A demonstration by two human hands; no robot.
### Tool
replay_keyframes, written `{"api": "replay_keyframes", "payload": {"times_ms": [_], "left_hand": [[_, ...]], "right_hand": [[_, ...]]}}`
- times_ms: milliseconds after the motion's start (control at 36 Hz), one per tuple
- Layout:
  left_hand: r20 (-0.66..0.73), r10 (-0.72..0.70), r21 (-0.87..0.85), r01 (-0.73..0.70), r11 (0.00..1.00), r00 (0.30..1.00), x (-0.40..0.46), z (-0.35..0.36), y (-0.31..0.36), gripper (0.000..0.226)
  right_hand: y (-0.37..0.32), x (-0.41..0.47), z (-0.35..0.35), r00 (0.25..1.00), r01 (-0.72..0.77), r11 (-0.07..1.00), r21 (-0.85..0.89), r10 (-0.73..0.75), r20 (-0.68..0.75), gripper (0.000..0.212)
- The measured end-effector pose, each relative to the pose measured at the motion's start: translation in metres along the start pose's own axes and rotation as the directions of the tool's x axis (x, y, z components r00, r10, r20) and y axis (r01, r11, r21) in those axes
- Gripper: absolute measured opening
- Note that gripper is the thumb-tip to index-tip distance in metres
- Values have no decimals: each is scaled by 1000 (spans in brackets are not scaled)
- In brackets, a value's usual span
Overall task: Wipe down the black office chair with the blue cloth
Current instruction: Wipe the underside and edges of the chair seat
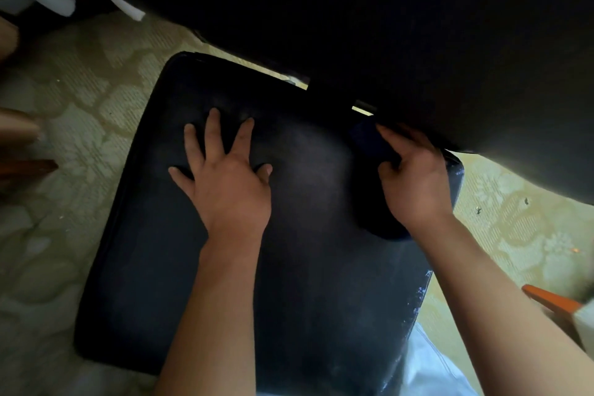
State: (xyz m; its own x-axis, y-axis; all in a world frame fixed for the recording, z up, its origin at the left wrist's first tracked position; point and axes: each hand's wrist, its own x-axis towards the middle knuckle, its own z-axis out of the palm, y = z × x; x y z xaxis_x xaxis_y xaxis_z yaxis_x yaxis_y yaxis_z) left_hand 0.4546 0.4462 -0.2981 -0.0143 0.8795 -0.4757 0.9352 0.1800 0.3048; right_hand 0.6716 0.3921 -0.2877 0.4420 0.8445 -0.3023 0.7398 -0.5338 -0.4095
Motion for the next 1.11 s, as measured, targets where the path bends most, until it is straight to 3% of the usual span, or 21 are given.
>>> {"api": "replay_keyframes", "payload": {"times_ms": [222, 444, 750, 889, 1028, 1111], "left_hand": [[-21, -22, 47, 23, 999, 1000, -4, 3, 7, 78], [24, 41, 63, -42, 997, 999, -3, 16, 26, 88], [-3, 51, 108, -50, 993, 999, -2, 17, 21, 90], [1, 47, 96, -47, 994, 999, -2, 16, 22, 91], [27, 1, 125, -4, 992, 1000, -10, 16, 36, 90], [52, 4, 152, -12, 988, 999, -28, 21, 51, 87]], "right_hand": [[-46, 3, 20, 981, 194, 978, 74, -195, 8, 66], [-53, 11, 26, 978, 187, 982, -3, -186, 94, 66], [23, -11, 0, 999, -51, 987, -150, 51, -1, 71], [55, -24, -20, 995, -97, 995, -19, 96, -39, 72], [41, -23, -26, 998, 65, 996, 56, -63, -29, 66], [16, -14, -19, 990, 126, 988, 88, -131, 46, 66]]}}
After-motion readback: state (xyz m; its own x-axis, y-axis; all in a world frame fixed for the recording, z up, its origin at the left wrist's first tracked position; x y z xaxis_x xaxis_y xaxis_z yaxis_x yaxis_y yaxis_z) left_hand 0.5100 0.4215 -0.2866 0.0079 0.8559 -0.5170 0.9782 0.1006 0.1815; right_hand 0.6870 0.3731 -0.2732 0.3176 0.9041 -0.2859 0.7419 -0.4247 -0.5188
